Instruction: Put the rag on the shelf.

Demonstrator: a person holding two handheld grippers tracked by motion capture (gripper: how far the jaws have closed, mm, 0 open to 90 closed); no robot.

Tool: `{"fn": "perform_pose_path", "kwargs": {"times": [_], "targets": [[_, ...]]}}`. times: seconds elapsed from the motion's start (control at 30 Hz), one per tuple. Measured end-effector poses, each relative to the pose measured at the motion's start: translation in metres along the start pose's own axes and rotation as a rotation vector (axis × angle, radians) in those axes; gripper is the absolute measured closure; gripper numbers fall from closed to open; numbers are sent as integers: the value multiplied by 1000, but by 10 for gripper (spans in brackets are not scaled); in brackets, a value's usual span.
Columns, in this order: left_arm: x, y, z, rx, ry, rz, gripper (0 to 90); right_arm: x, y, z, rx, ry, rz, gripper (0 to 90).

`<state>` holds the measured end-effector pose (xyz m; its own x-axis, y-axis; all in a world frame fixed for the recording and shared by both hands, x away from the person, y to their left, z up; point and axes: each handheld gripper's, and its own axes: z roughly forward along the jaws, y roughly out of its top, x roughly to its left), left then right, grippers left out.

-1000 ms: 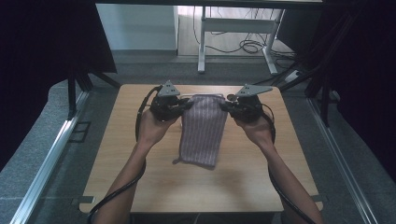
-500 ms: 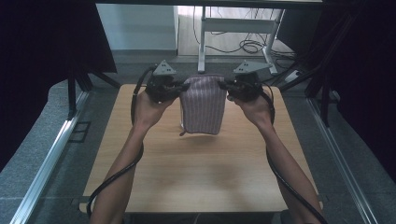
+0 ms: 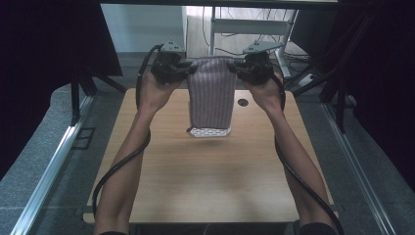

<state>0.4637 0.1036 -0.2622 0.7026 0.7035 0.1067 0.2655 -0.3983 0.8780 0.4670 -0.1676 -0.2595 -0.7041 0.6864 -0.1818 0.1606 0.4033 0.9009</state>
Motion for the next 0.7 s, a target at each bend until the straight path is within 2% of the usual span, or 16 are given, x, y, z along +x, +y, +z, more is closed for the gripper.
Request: {"fn": "perform_pose_path", "kwargs": {"times": [0.2,0.3,0.5,0.53,0.57,0.6,0.63,0.67,0.7], "targets": [[10,13,7,4,13,-20,780,-12,10,6,1,-18,13,829],[16,18,12,-8,33,-43,778,-20,16,13,-11,-28,30,826],[29,21,30,-29,77,-88,772,-33,18,28,-12,-47,31,817],[31,20,34,-28,90,-90,772,-33,18,28,-12,-47,31,817],[32,18,44,-24,128,-85,767,-36,17,35,-3,-58,27,813],[32,18,44,-24,128,-85,766,-37,16,39,3,-67,25,813],[32,16,50,-19,151,-80,766,-37,16,39,3,-67,25,813],[31,11,62,-5,205,-67,760,-38,13,49,24,-88,21,814],[31,11,62,-5,205,-67,758,-38,13,49,24,-88,21,814]]}}
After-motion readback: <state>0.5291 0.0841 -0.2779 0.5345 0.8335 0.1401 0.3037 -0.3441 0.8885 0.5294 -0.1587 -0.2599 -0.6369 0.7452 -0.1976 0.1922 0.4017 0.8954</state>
